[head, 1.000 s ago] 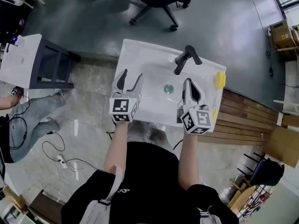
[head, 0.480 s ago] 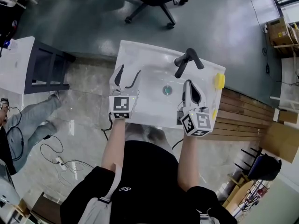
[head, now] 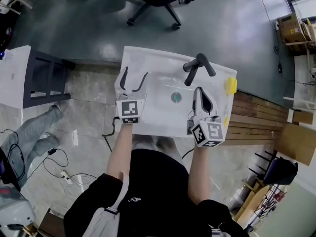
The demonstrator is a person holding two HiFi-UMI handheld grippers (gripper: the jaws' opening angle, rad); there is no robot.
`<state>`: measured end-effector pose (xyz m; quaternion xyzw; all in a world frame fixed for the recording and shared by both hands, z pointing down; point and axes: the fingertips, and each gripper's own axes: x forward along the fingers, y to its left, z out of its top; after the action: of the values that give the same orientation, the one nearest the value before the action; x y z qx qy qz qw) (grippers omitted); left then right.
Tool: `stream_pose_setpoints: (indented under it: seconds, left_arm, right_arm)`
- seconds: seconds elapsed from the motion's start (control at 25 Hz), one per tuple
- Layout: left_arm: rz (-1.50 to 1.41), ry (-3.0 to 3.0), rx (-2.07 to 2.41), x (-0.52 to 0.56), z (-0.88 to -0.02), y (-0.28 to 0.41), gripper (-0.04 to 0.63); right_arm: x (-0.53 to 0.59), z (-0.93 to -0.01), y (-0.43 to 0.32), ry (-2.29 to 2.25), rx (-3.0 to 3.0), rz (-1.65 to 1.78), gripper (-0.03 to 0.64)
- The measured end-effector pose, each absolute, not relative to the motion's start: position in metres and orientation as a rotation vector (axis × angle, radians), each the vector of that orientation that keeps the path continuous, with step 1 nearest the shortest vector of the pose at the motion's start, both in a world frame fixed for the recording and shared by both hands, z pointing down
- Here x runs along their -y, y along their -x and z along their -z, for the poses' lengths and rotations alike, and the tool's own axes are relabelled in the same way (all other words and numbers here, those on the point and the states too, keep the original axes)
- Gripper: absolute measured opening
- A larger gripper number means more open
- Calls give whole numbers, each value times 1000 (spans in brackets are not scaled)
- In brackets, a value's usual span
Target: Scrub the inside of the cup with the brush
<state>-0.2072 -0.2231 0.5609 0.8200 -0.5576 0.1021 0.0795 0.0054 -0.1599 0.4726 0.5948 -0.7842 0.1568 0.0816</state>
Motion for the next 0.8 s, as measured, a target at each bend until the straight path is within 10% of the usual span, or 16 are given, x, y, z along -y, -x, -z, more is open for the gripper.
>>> stream_pose_setpoints:
  seconds: [0.8]
  left_arm:
    - [-297,-2481,1631,269,-578,199,319]
  right_arm:
    - [165,-473,3,-1780,2337,-450,0]
